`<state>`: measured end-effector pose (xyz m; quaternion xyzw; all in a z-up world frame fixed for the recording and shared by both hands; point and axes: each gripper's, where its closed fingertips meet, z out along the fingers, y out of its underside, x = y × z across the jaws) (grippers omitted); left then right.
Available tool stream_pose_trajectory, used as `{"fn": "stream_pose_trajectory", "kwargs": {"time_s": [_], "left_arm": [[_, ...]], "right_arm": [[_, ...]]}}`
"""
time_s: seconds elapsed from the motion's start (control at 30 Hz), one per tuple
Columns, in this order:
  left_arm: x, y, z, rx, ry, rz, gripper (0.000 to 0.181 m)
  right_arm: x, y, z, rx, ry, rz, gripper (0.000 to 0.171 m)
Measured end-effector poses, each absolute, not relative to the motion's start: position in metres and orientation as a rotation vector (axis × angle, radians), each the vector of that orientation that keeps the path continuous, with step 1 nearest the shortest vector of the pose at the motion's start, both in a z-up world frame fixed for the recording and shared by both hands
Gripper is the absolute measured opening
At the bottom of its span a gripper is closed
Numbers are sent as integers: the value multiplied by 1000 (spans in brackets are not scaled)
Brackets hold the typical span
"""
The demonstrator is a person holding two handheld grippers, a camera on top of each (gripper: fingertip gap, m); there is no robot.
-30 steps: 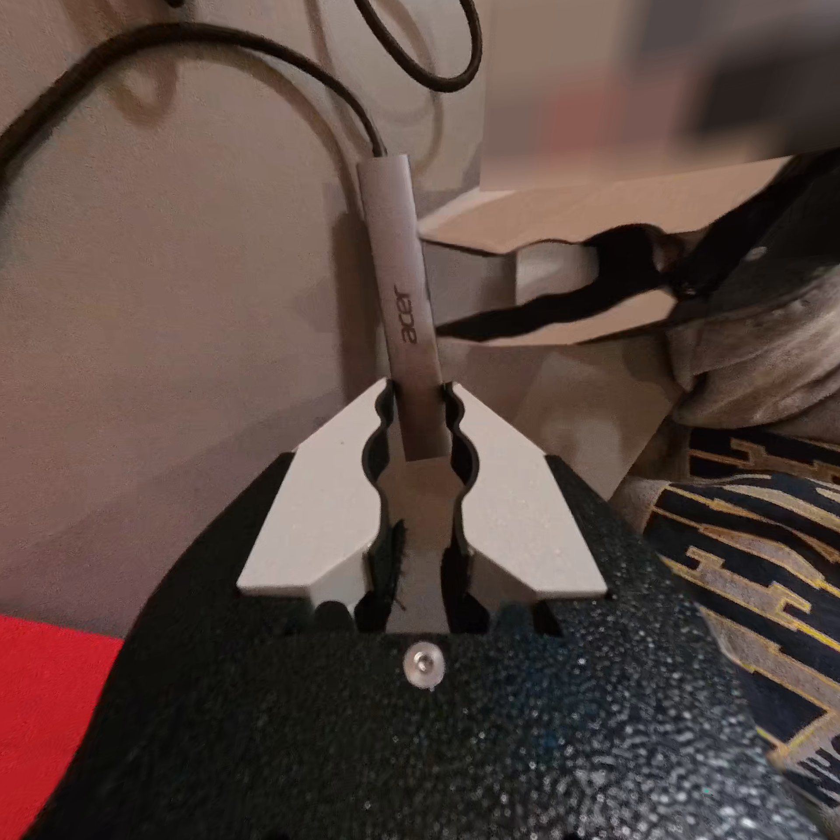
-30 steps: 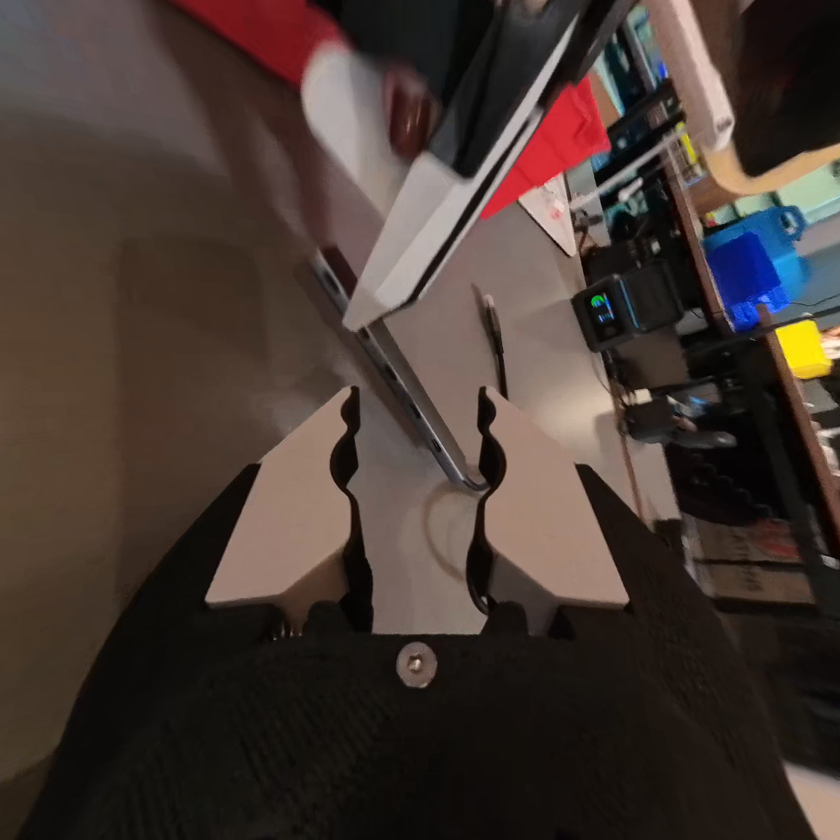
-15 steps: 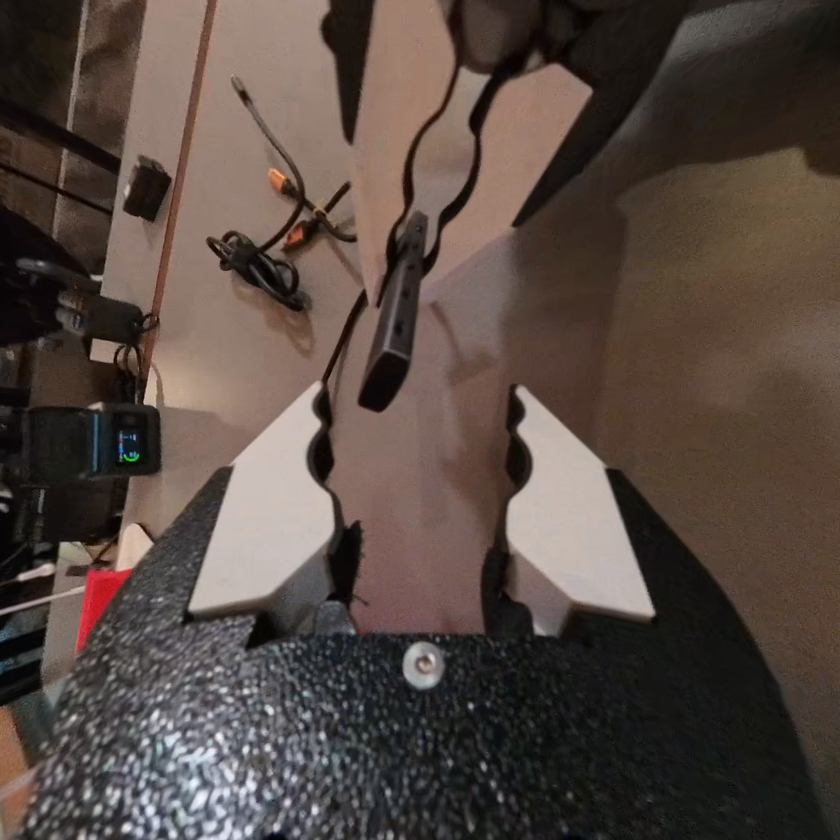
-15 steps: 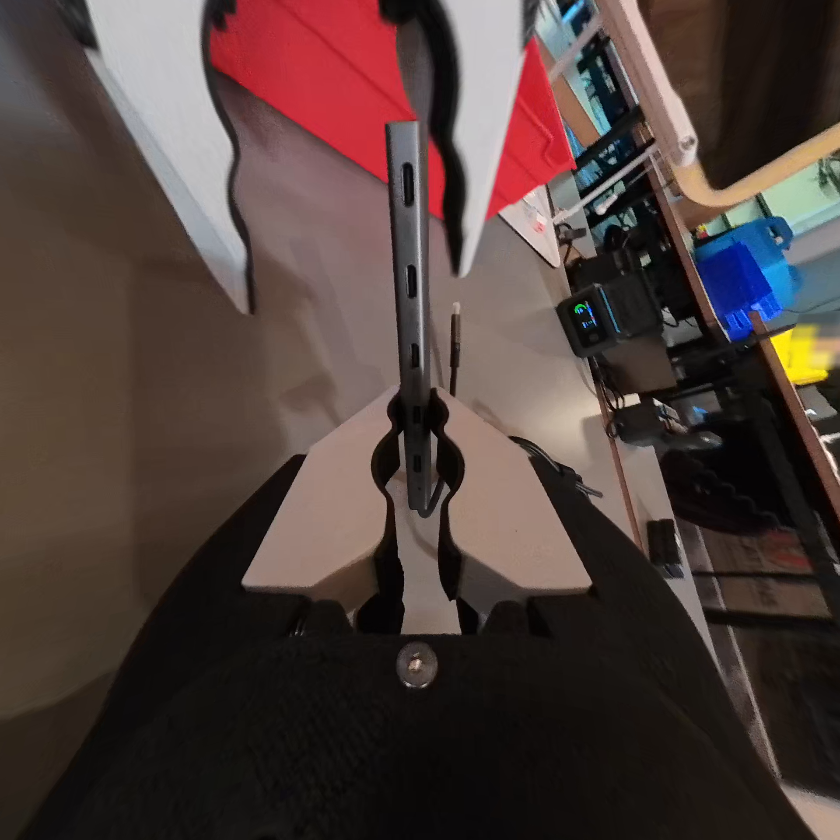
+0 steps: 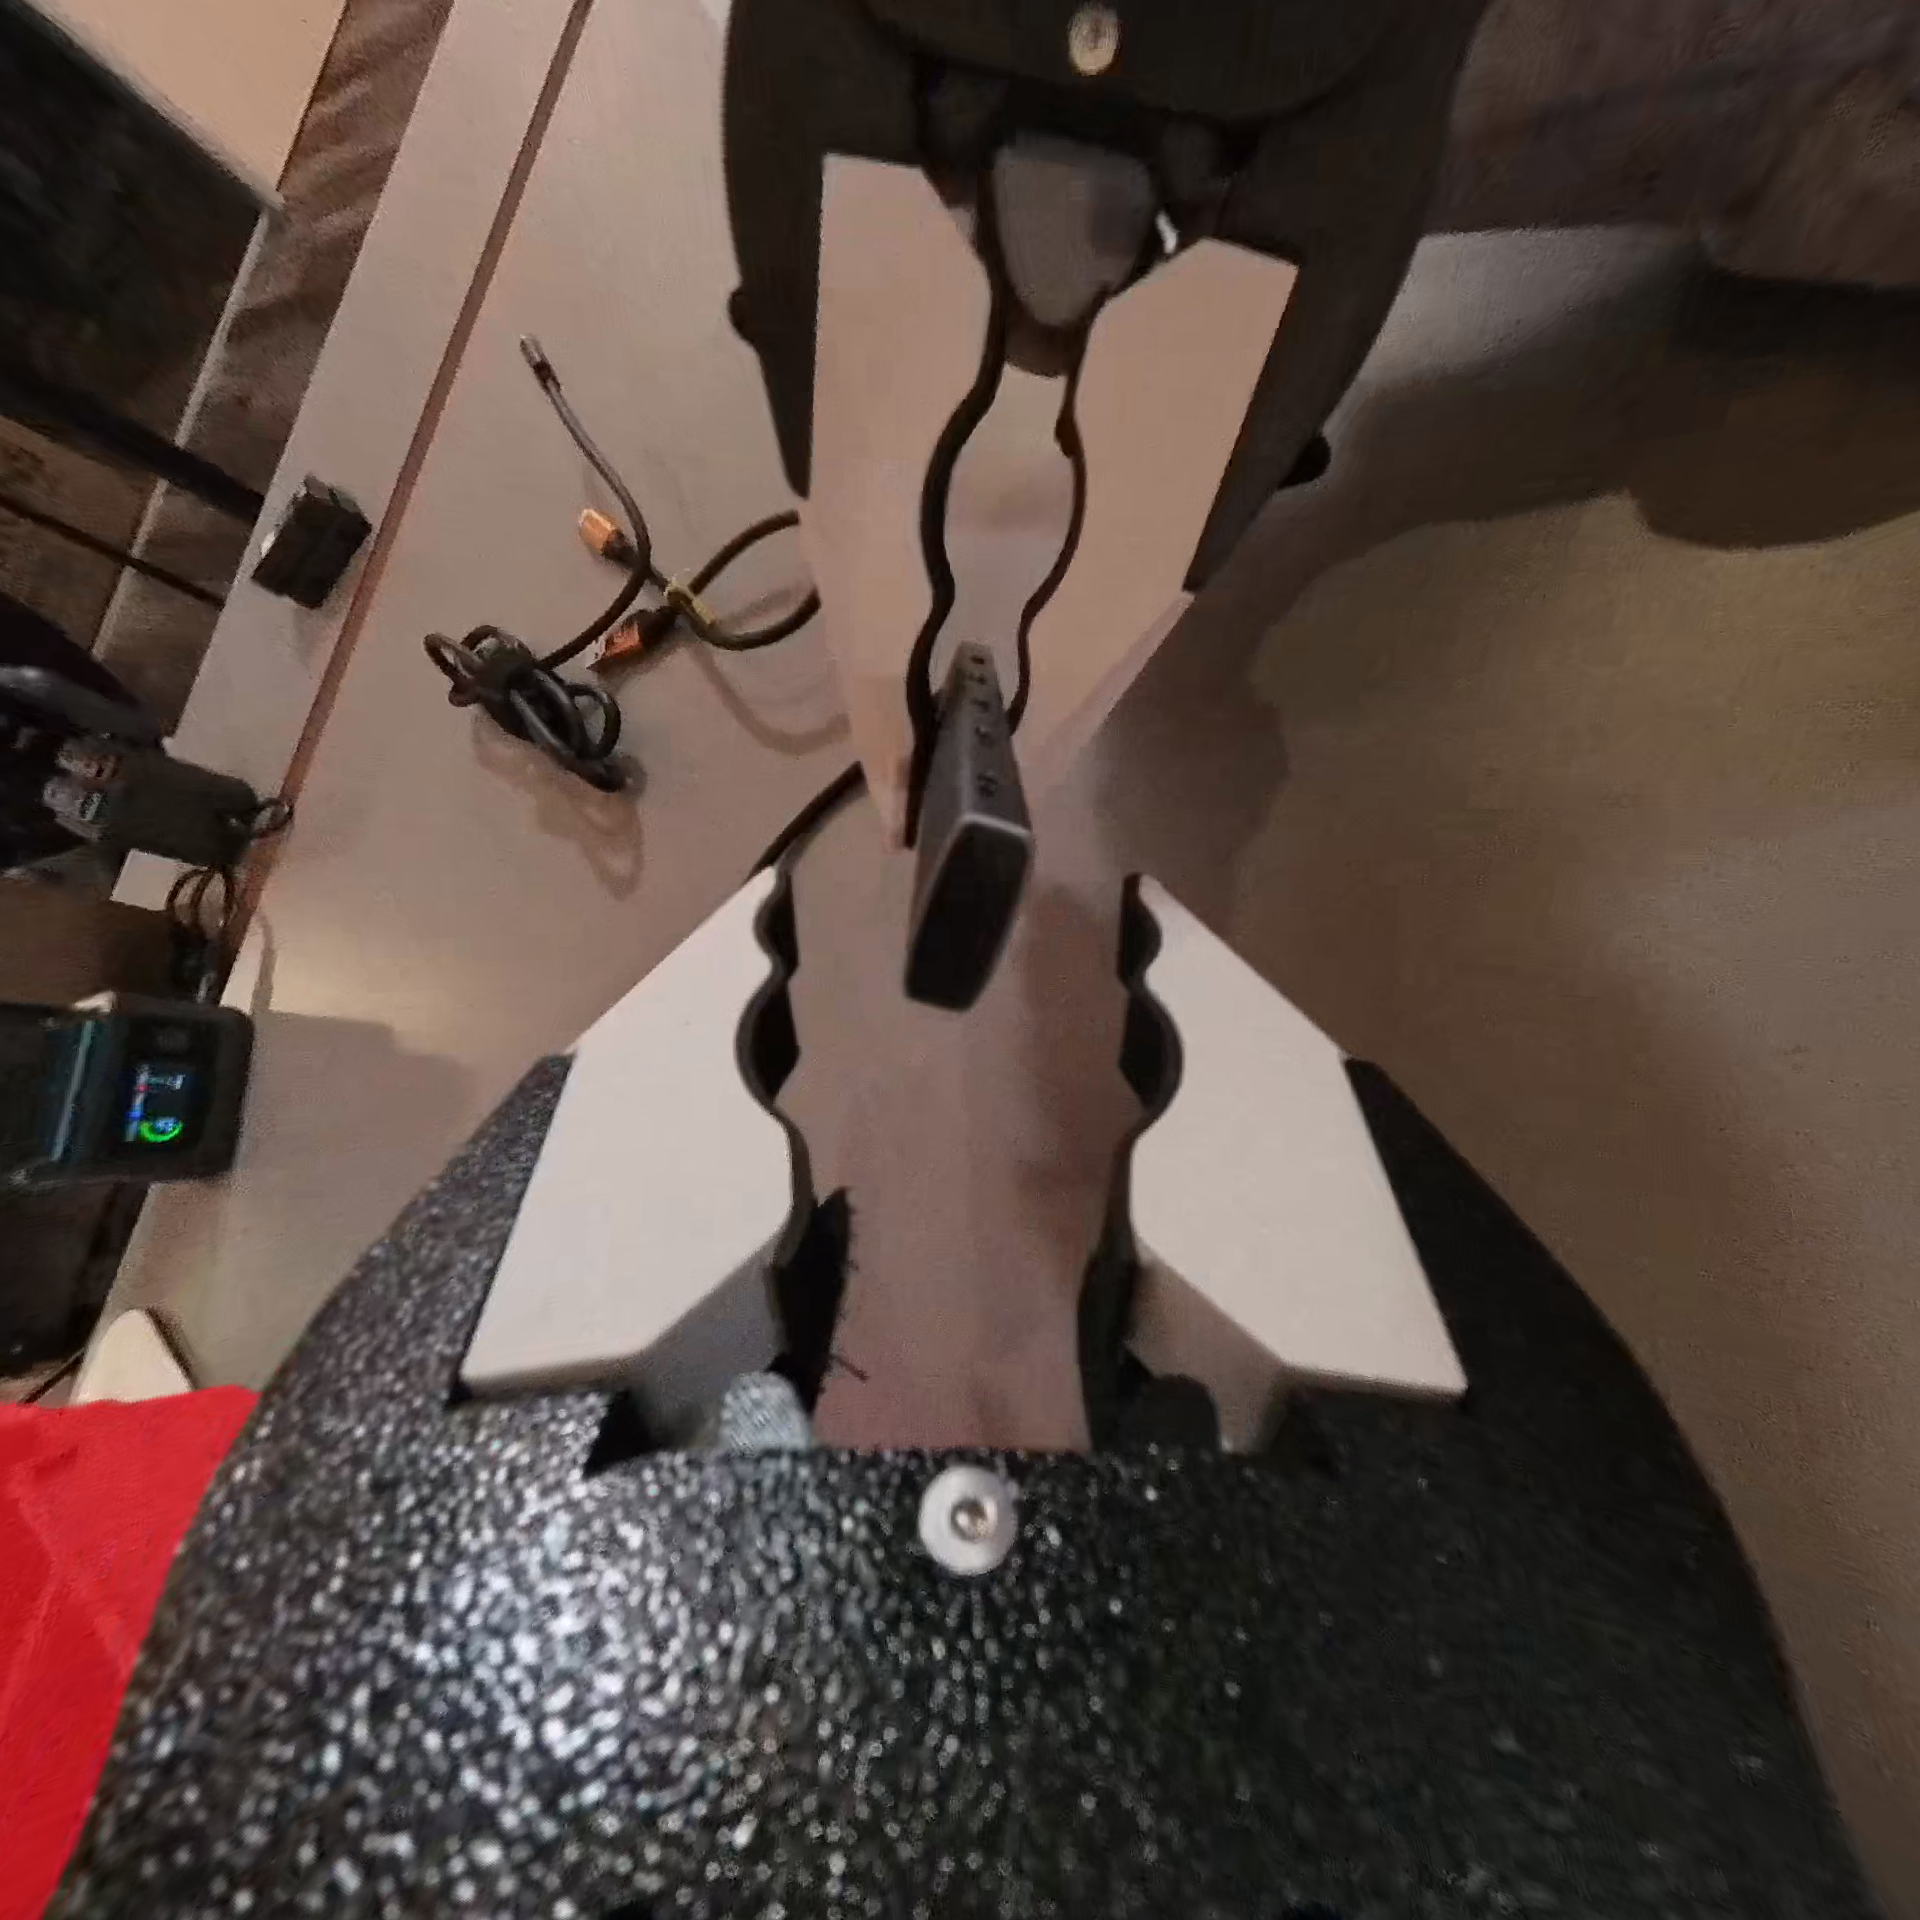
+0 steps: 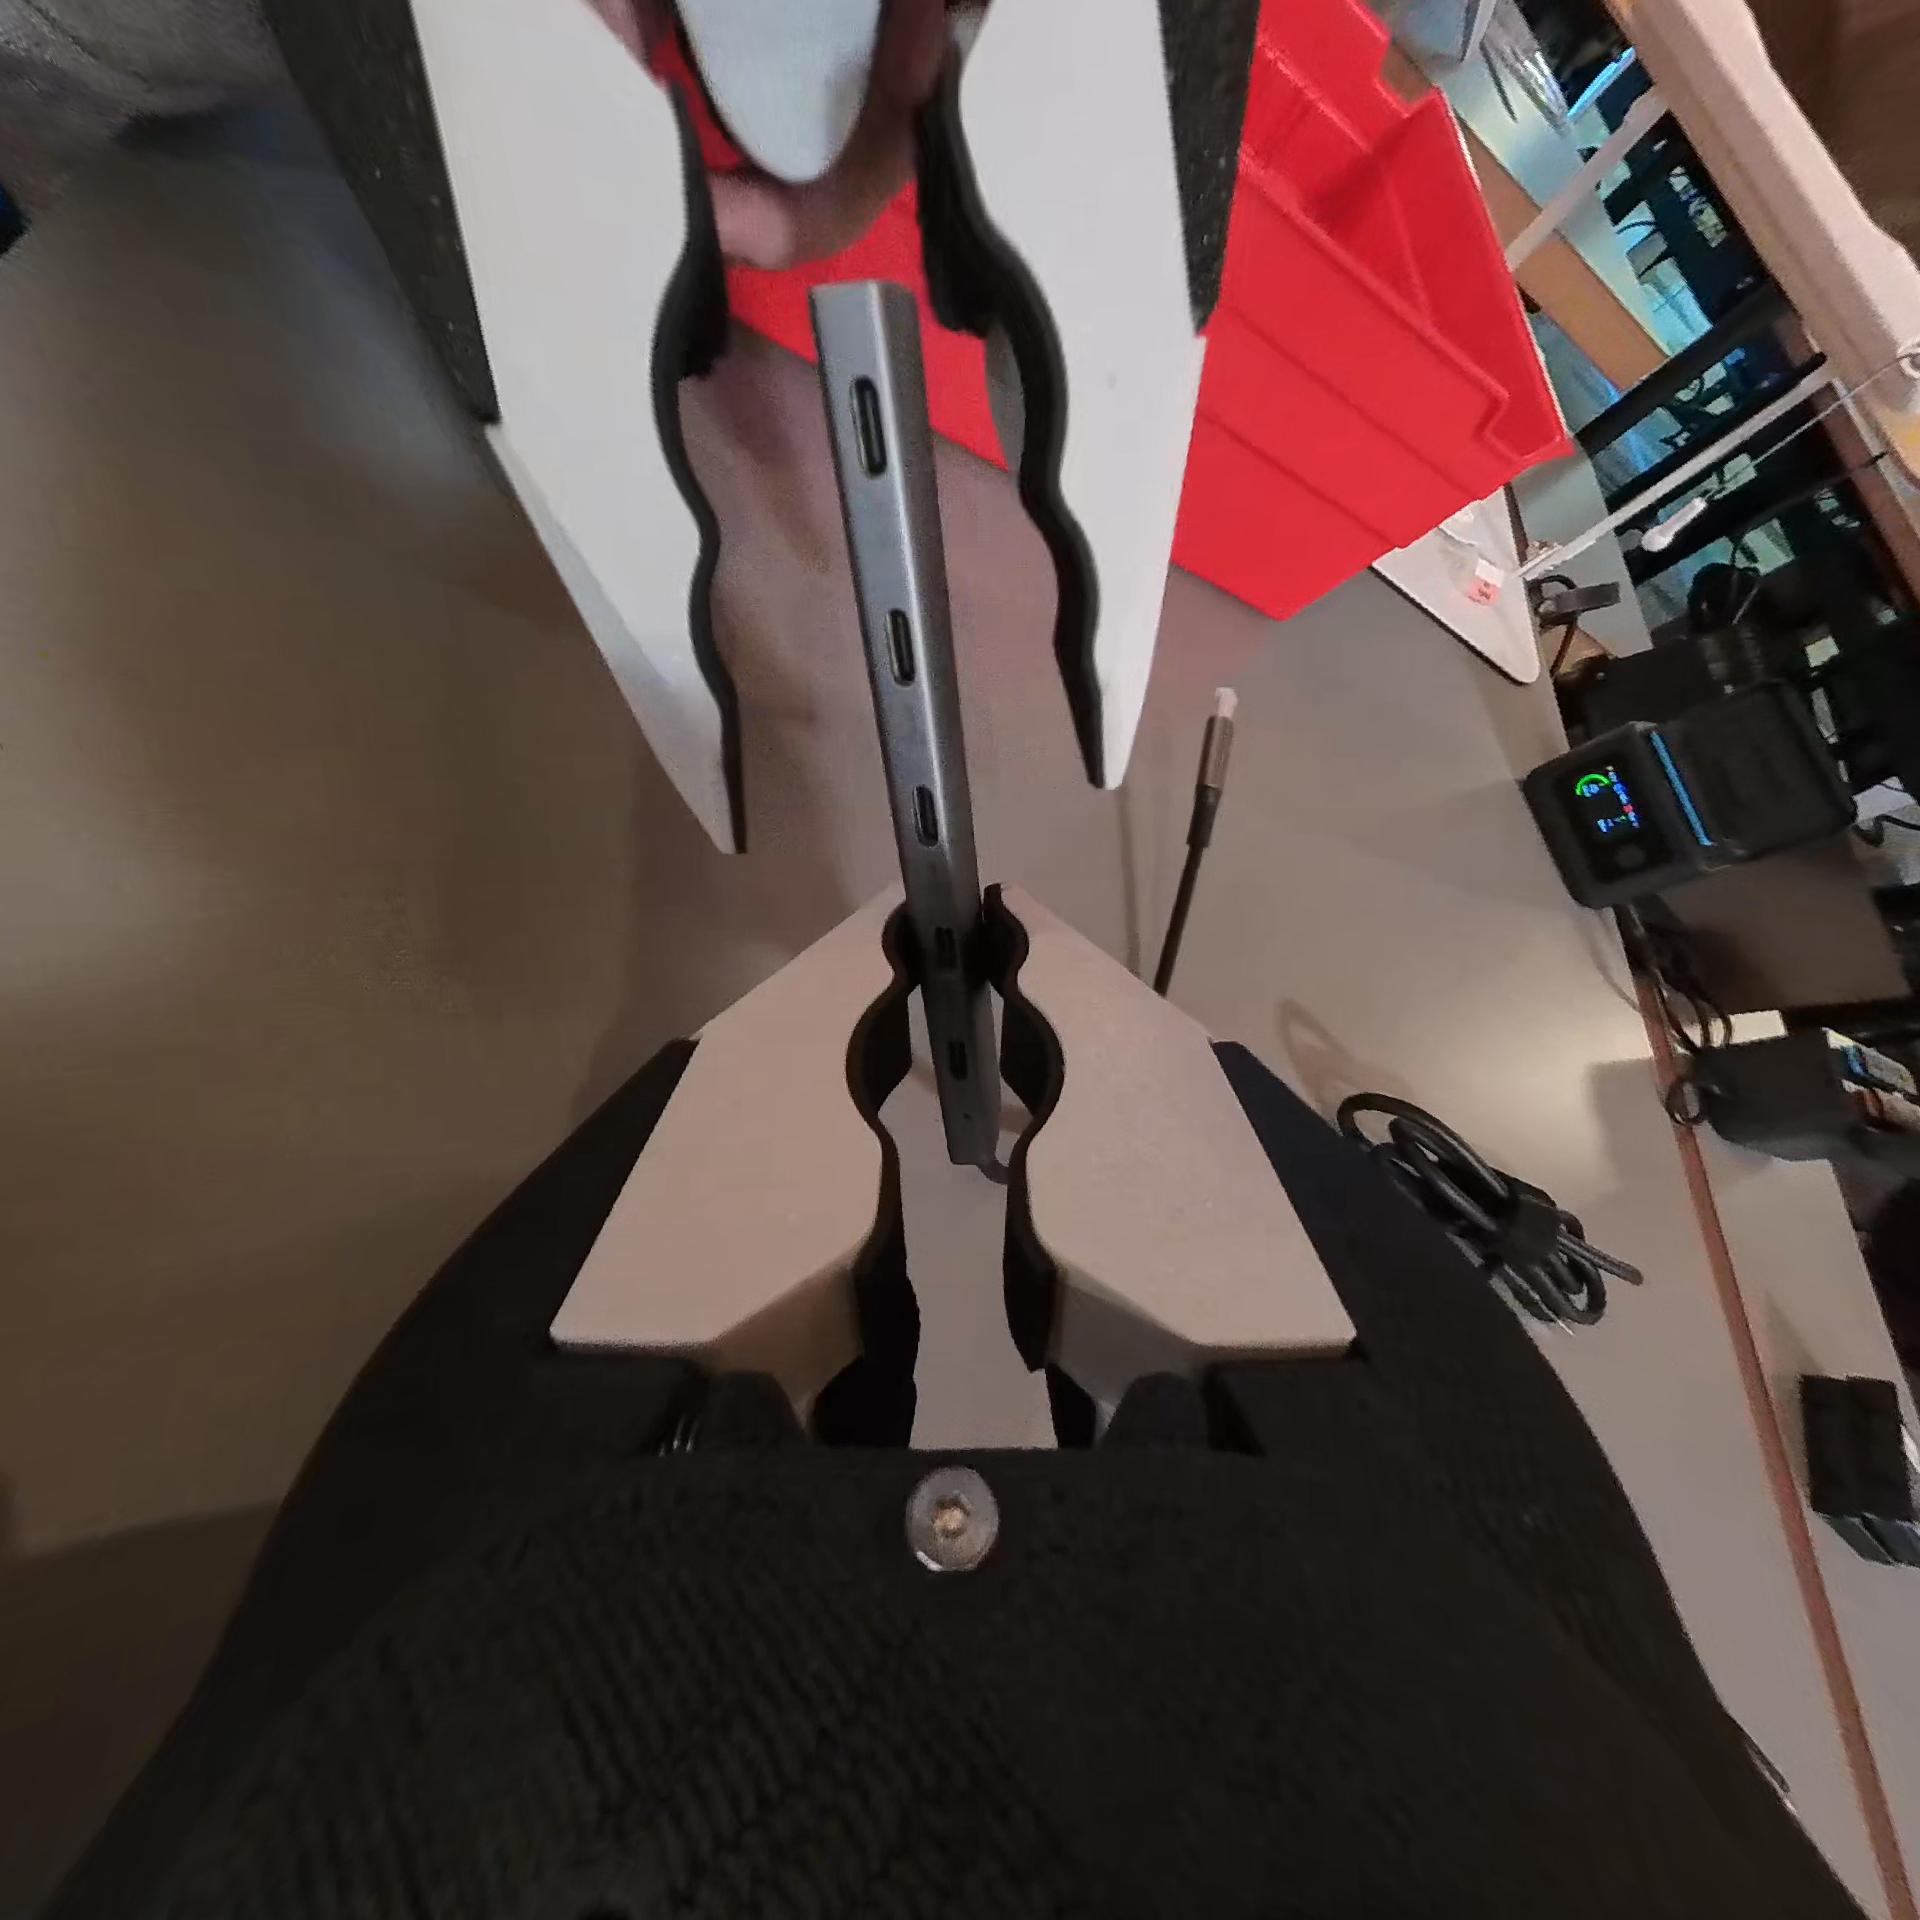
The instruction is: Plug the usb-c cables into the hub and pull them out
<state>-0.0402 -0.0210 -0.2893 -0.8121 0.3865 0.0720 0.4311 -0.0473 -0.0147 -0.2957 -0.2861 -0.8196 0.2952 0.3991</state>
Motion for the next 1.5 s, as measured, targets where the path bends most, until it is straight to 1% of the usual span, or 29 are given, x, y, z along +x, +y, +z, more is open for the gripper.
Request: {"fn": "stream_pose_trajectory", "kwargs": {"time_s": [0.03,0.13,0.17,0.2,0.23,0.27,0.33,0.43,0.57,0.7,0.77,0.83,0.93,1.07,1.17,1.37,1.4,1.43,1.47,1.5], "left_arm": [[-36,-22,-286,-1993,971,149,56],[-22,-29,-275,-1904,1018,65,38],[-18,-32,-273,-1893,1034,37,29],[-17,-34,-273,-1894,1043,21,26],[-18,-34,-272,-1898,1048,26,21],[-21,-33,-272,-1892,1050,56,13],[-23,-33,-271,-1869,1077,117,8],[-26,-28,-268,-1876,1001,135,8],[-50,-9,-256,-1834,773,276,8],[-80,5,-259,-1788,655,503,8],[-94,9,-266,-1764,652,607,7],[-104,9,-273,-1769,638,639,8],[-103,8,-273,-1733,617,569,8],[-105,14,-280,-1743,640,582,8],[-109,14,-279,-1742,616,580,8],[-111,13,-278,-1741,597,553,7],[-111,13,-278,-1739,594,549,7],[-111,13,-278,-1738,592,543,8],[-111,13,-277,-1737,588,537,7],[-112,13,-276,-1734,583,535,7]], "right_arm": [[-47,-15,-296,-723,-2079,748,9],[-46,-19,-296,-715,-2089,767,9],[-46,-21,-296,-708,-2095,775,9],[-45,-24,-296,-703,-2107,783,9],[-45,-26,-297,-700,-2116,785,9],[-45,-28,-298,-696,-2125,787,9],[-46,-29,-299,-699,-2132,782,9],[-48,-23,-294,-767,-2081,823,10],[-44,0,-262,-928,-1875,999,32],[-46,48,-226,-1148,-1501,1126,27],[-49,83,-220,-1302,-1262,1118,27],[-44,125,-229,-1473,-1002,1013,29],[-28,178,-263,-1686,-761,731,29],[-32,217,-290,-1879,-620,681,36],[-40,242,-298,-1972,-511,741,41],[-59,267,-320,-2136,-456,809,41],[-61,269,-321,-2135,-481,799,38],[-63,271,-321,-2130,-507,780,30],[-63,273,-320,-2118,-531,761,18],[-65,272,-316,-2091,-562,760,12]]}}
